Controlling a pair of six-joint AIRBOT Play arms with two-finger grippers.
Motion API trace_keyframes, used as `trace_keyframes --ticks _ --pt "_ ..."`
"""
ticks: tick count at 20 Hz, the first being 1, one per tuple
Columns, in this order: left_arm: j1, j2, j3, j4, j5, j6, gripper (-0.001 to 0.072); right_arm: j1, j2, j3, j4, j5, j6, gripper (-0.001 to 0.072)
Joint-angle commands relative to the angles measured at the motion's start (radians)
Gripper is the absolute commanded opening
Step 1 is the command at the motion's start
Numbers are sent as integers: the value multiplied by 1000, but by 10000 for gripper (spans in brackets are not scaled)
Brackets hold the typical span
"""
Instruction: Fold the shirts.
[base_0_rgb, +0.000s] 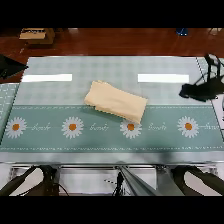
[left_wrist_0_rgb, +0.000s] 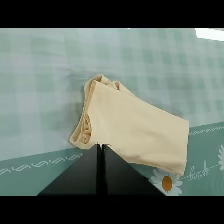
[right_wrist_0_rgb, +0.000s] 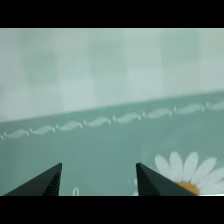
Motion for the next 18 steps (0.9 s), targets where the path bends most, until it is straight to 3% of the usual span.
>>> trace_keyframes --ticks 1,5,7,12,15,16,17,18 --pt "1 -1 0 0 6 2 22 -138 10 -159 281 4 -5 541" --pt "1 -1 0 0 6 2 22 19 -50 -321 508 -248 -24 541" --pt "1 -1 0 0 6 3 21 138 -106 -323 567 -327 -73 541" --pt "1 -1 0 0 6 13 22 395 -187 -322 795 -681 -80 538" --pt "1 -1 0 0 6 32 21 458 -225 -320 890 -711 -79 518" --pt "1 -2 0 0 6 47 22 462 -234 -320 898 -701 -79 395" --pt "3 -5 0 0 6 47 21 461 -233 -319 911 -687 -80 142" --pt "3 -8 0 0 6 47 22 453 -223 -311 924 -667 -83 29"
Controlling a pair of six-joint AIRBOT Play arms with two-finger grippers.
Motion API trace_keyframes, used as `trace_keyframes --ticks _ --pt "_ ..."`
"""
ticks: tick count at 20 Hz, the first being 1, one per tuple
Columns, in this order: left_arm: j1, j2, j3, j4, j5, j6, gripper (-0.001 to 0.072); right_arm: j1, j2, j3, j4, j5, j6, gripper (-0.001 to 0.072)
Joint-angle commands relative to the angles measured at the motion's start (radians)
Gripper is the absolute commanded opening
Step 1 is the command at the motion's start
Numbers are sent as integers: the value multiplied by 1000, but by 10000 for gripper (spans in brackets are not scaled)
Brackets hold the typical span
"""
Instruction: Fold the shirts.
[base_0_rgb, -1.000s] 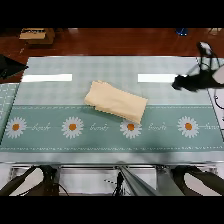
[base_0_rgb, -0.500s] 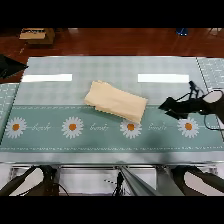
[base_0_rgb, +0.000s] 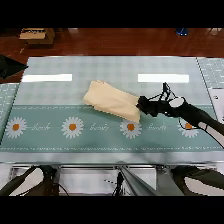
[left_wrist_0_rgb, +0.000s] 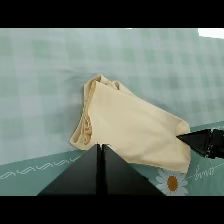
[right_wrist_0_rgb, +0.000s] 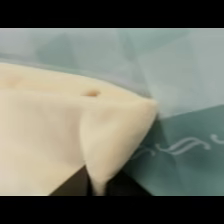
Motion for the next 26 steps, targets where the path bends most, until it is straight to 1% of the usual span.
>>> trace_keyframes --ticks 1,2,3,4,5,7,8,9,10,13,14,17,20,22,26 --pt "2 -9 0 0 0 15 21 15 14 26 72 0 -36 29" --pt "2 -14 0 0 0 15 22 0 48 52 51 13 -87 28" --pt "2 -23 0 0 6 15 22 -25 97 89 -4 26 -116 28" --pt "2 -35 0 0 13 15 22 -58 150 129 -84 40 -103 28" --pt "0 -50 0 0 19 14 22 -109 209 175 -186 74 -54 28" --pt "-4 -80 0 0 22 14 22 -251 318 269 -422 201 133 28" --pt "-7 -94 0 -1 26 14 21 -343 372 315 -544 290 227 28" --pt "-11 -104 0 -1 30 14 22 -435 420 351 -639 374 287 28" --pt "-15 -113 0 -3 34 14 21 -538 469 382 -719 460 309 28" --pt "-25 -125 0 -7 46 15 21 -832 583 409 -886 670 304 28" --pt "-25 -127 0 -8 53 15 22 -923 602 409 -929 742 278 28" --pt "-25 -128 0 -8 76 15 21 -1127 600 407 -990 928 119 28" --pt "-25 -128 0 -8 80 16 21 -1268 576 407 -1062 1070 23 28" --pt "-25 -128 0 -8 106 23 21 -1337 563 407 -1093 1120 -35 28" --pt "-25 -129 0 -8 162 23 22 -1408 562 407 -1083 1096 -39 28"
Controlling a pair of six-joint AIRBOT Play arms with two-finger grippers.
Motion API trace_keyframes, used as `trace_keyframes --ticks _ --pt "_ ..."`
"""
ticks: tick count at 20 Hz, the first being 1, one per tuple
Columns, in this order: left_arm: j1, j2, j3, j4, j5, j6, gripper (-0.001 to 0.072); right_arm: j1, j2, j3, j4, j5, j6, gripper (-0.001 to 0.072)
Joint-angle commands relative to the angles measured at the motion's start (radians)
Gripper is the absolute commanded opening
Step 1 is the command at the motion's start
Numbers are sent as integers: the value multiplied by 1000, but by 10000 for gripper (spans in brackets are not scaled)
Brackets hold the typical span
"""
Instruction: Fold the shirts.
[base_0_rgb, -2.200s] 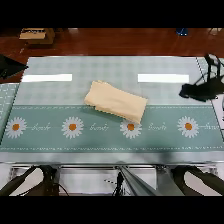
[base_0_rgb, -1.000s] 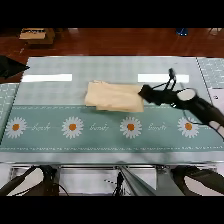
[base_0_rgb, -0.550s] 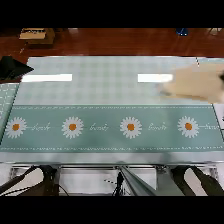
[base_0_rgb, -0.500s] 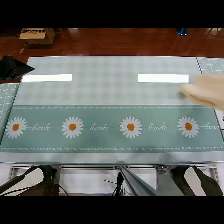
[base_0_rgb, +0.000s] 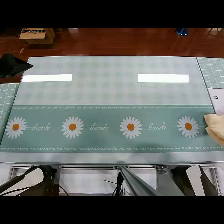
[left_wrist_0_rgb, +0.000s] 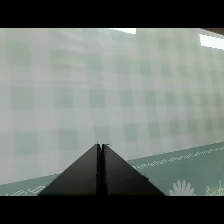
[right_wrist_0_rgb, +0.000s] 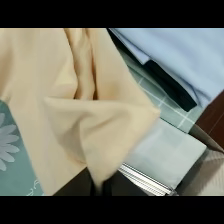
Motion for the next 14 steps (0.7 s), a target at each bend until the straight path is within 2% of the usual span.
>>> trace_keyframes --ticks 1,7,12,14 --pt "0 -1 0 1 47 3 22 -64 -3 1 -40 42 -40 28" --pt "0 -1 0 1 47 28 22 -65 -2 -156 -320 148 -34 28" --pt "19 0 0 2 46 29 22 -81 16 -294 -637 115 -37 29" --pt "26 -1 0 13 55 58 22 -132 16 -311 -697 98 -37 29"
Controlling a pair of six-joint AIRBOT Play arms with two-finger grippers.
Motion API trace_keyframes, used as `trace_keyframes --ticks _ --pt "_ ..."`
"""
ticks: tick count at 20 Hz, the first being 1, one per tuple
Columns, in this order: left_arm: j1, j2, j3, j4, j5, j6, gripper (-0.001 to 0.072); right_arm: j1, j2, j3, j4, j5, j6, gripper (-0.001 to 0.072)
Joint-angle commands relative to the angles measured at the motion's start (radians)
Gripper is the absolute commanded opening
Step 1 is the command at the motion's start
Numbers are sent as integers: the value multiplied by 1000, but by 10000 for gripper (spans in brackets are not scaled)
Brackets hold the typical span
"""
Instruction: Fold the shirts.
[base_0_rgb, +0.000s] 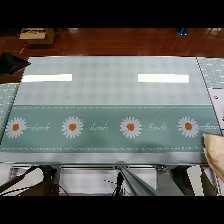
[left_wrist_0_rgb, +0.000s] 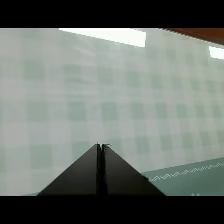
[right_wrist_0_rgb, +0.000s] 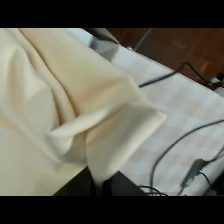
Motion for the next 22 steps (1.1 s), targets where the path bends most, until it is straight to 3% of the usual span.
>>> trace_keyframes --ticks 1,5,6,8,9,11,12,14,15,17,18,19,20,22 --pt "10 -1 0 13 18 23 21 -76 4 -55 -171 -21 -5 29" --pt "10 -1 0 24 35 23 22 -238 4 -89 -183 -63 -28 31" --pt "10 -1 0 24 35 23 21 -262 4 -89 -186 -78 -40 113" --pt "10 -1 0 28 35 23 22 -279 4 -89 -185 -112 -98 455" --pt "10 -1 0 32 35 23 22 -269 4 -87 -184 -128 -107 503" --pt "10 -2 0 31 39 23 25 -216 4 -81 -170 -155 -105 506" --pt "10 -4 0 30 47 23 72 -166 0 -64 -117 -174 -101 506" --pt "0 -16 0 14 83 23 417 5 -22 8 76 -237 -103 506" --pt "-14 -24 0 5 102 26 509 113 -31 53 185 -272 -102 505" --pt "-78 -35 0 -3 106 142 503 378 -45 152 405 -373 -92 505" --pt "-131 -37 1 7 111 167 445 526 -52 201 494 -449 -47 505" --pt "-190 -37 2 41 126 166 442 663 -63 240 544 -526 22 505" --pt "-255 -37 9 111 145 138 442 795 -81 274 567 -598 92 505" --pt "-404 -41 34 351 170 -51 442 1028 -140 329 560 -695 227 506"
